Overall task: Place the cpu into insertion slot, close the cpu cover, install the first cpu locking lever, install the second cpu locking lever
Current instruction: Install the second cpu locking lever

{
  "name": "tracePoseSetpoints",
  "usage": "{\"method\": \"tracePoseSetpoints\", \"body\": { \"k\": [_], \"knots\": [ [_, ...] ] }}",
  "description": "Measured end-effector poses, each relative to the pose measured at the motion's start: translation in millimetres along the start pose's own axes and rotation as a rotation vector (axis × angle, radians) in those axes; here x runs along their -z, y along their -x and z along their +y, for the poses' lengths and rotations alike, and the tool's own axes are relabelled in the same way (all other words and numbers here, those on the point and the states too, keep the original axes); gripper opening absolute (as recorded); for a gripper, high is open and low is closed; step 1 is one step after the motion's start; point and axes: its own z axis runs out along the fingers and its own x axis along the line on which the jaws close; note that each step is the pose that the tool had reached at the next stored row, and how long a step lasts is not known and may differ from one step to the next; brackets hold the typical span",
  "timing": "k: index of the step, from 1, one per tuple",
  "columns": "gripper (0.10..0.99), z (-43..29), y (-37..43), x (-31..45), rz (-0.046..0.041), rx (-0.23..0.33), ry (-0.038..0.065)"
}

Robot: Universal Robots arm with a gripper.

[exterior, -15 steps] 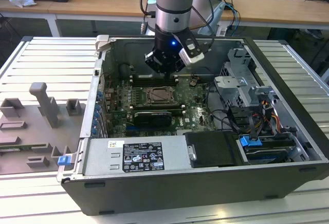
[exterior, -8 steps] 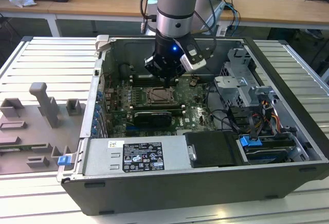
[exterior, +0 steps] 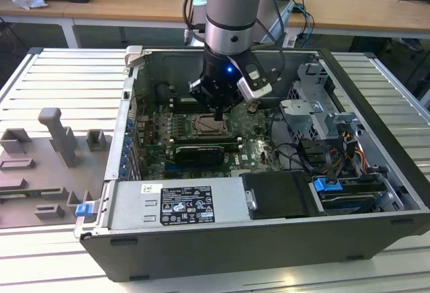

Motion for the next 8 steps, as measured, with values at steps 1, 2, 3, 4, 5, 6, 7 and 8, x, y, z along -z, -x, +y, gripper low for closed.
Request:
{"method": "tracePoseSetpoints", "body": {
  "k": [1, 2, 3, 4, 5, 6, 7, 8],
  "knots": [
    [0.106, -2.9, -0.2, -0.1, 0.0001, 0.0, 0.0],
    [0.106, -7.2, -0.4, -0.9, -0.0001, 0.0, 0.001],
    [0.106, -8.7, -0.5, -2.2, -0.0002, 0.0, 0.005],
    [0.106, -9.2, -0.8, -3.0, -0.0005, 0.0, 0.008],
    [0.106, -9.8, -1.2, -3.9, -0.0006, 0.0, 0.013],
    [0.106, -10.0, -2.0, -4.4, -0.001, 0.0, 0.02],
    [0.106, -10.3, -3.3, -5.1, -0.0015, 0.0, 0.03],
    [0.106, -10.7, -4.1, -5.9, -0.0017, 0.001, 0.035]
  ]
}}
